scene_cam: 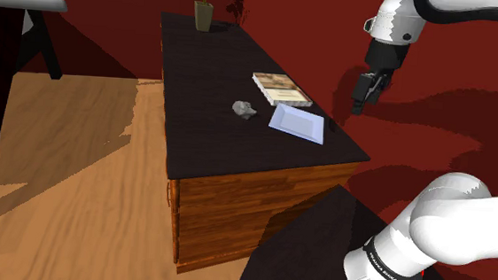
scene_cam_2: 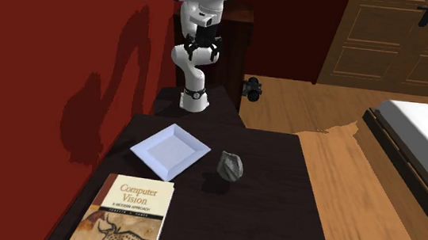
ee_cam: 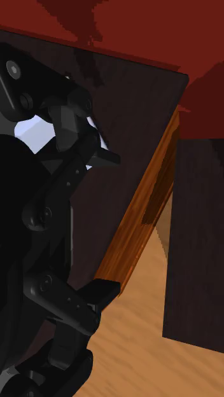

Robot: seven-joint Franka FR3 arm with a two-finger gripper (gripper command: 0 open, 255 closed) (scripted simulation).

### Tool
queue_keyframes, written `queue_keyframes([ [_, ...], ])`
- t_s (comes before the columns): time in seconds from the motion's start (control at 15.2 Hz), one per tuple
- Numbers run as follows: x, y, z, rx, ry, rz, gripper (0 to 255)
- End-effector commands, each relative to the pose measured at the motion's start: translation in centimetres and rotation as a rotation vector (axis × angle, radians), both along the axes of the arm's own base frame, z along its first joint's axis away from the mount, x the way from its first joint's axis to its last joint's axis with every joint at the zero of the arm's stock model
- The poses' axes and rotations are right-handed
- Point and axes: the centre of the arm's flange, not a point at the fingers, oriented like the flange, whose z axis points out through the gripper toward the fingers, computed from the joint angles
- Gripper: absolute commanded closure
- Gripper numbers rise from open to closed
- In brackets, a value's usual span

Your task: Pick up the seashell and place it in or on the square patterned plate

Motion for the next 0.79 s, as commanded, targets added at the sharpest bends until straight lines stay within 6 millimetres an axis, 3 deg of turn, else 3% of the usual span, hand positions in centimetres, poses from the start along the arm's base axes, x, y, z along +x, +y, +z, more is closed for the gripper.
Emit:
queue_keyframes([
  [0.0,0.0,0.0,0.0,0.000,0.000,0.000,0],
  [0.73,9.3,0.0,-8.5,0.090,-0.151,-0.071,0],
])
